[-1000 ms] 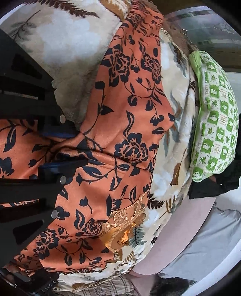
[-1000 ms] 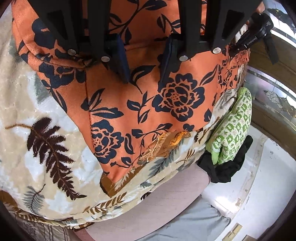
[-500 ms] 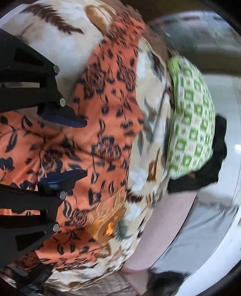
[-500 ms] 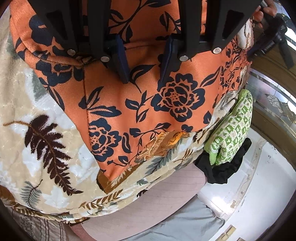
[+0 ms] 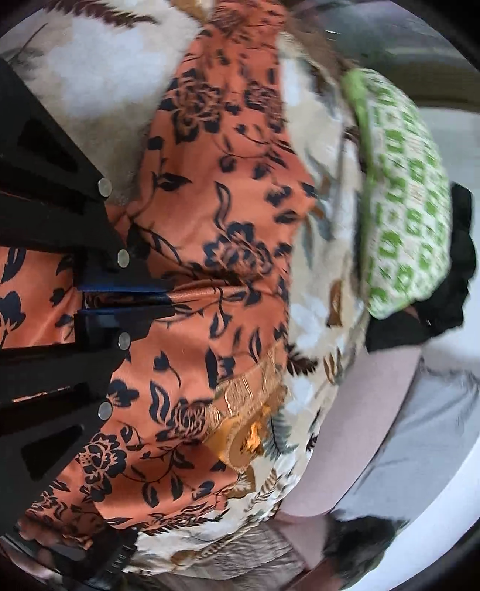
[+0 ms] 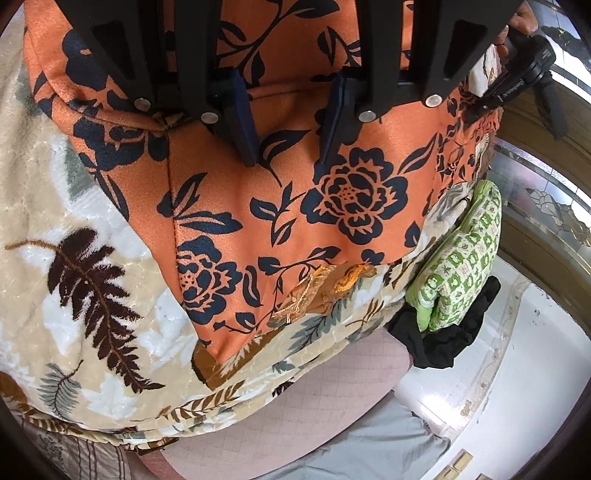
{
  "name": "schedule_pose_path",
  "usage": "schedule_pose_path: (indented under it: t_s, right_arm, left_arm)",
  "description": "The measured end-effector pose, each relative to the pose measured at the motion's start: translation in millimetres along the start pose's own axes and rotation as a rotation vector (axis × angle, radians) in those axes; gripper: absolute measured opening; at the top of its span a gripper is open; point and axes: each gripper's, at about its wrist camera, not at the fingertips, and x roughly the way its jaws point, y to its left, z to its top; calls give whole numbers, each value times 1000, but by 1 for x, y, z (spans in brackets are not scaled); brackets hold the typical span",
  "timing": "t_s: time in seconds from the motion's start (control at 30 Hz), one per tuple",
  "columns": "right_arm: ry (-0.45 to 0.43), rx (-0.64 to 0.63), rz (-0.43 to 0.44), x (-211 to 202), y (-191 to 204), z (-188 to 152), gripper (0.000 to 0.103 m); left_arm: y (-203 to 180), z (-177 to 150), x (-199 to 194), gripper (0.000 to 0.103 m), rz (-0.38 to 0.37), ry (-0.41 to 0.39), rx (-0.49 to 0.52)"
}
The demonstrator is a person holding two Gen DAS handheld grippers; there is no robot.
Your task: Fold small clothes
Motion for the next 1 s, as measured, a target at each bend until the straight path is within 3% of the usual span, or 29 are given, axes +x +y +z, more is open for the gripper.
schedule_pose_path:
  t_s: [0.13,0.27,0.33,0.43,0.53,0.57,0.63,0.67,0.7,0.8,0.9,1.0]
  right_arm:
    - [9,2,-9,-2,2,1,39]
    - [25,7,-8,-4,4,7,39]
    - [9,4,5,-7,7,10,39]
    - [-13,-16,3,-8,15,14,39]
    - [47,-48,-35,7,21,13,39]
    - [76,-79,-79,13,26,12,39]
    - [61,-107,-97,10,35,13,39]
    - [61,-111,-86,7,40,13,39]
    - [59,-116,-68,5,46,13,39]
    - [49,-202,-58,5,73,8,39]
    - [70,-278,-41,15,97,-3,39]
    - [159,-321,-115,44,106,-17,40]
  left_arm:
    - [6,8,-19,5,37,-105,-25]
    - [24,11,-35,5,212,-194,-48]
    - [34,10,-27,5,224,-156,-76]
    - [37,5,-4,5,313,-50,-71]
    - [36,6,-5,6,317,-48,-80]
    - [34,7,-10,8,323,-67,-78]
    - [29,4,-23,31,372,-114,-53]
    - [25,3,-28,55,392,-134,-35]
    - [19,2,-33,66,414,-162,-11]
    - [1,1,-43,67,466,-226,78]
    - [-6,3,-44,67,464,-228,113]
    - [-6,4,-45,67,437,-209,102]
